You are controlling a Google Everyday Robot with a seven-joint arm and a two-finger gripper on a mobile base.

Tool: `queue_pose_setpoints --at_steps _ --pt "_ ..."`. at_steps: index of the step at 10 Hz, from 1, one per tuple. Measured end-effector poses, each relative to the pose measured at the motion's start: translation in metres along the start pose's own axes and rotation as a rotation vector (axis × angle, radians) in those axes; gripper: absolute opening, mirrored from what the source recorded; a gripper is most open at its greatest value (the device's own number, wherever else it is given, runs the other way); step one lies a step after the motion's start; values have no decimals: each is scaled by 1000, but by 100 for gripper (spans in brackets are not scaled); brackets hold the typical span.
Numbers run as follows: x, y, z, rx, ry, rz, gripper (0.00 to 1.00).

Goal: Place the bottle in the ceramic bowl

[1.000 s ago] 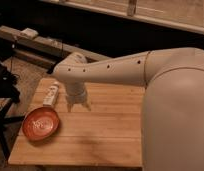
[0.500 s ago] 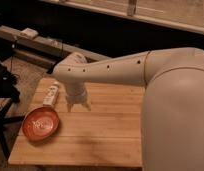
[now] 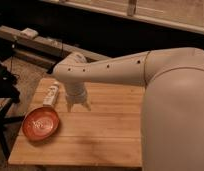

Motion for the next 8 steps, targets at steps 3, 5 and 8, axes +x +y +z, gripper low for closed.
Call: queue_pose_setpoints --at_steps 3,5,8 --pt "-21 27 -1 5 -3 -59 65" --pt "-45 65 -3 18 -27 -105 65" --pt "-83 110 -1 17 -62 -118 65"
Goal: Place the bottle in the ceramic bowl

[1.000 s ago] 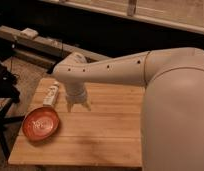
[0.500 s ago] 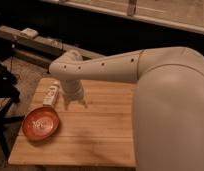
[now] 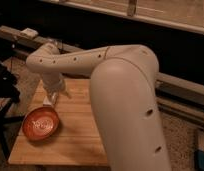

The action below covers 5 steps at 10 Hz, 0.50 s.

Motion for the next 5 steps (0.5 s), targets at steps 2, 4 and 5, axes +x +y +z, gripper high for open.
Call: queue_pose_setpoints --at_steps 2,4,5 --pt "-29 23 6 -12 -13 9 65" --pt "-54 43 20 -27 -20 12 65" --pt "-65 45 30 -28 -25 18 65"
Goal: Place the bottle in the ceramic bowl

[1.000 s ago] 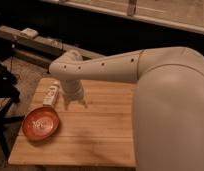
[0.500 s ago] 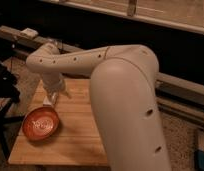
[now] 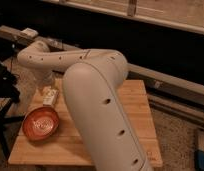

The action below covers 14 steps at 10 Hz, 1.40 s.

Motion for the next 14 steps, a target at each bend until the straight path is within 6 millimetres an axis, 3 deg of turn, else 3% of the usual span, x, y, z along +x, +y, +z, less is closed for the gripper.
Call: queue_pose_setpoints --at_steps 3,7,14 --pt "-27 24 27 2 -15 -15 65" --pt "-49 42 48 29 -14 -44 65" --pt "-70 35 88 60 32 -33 65"
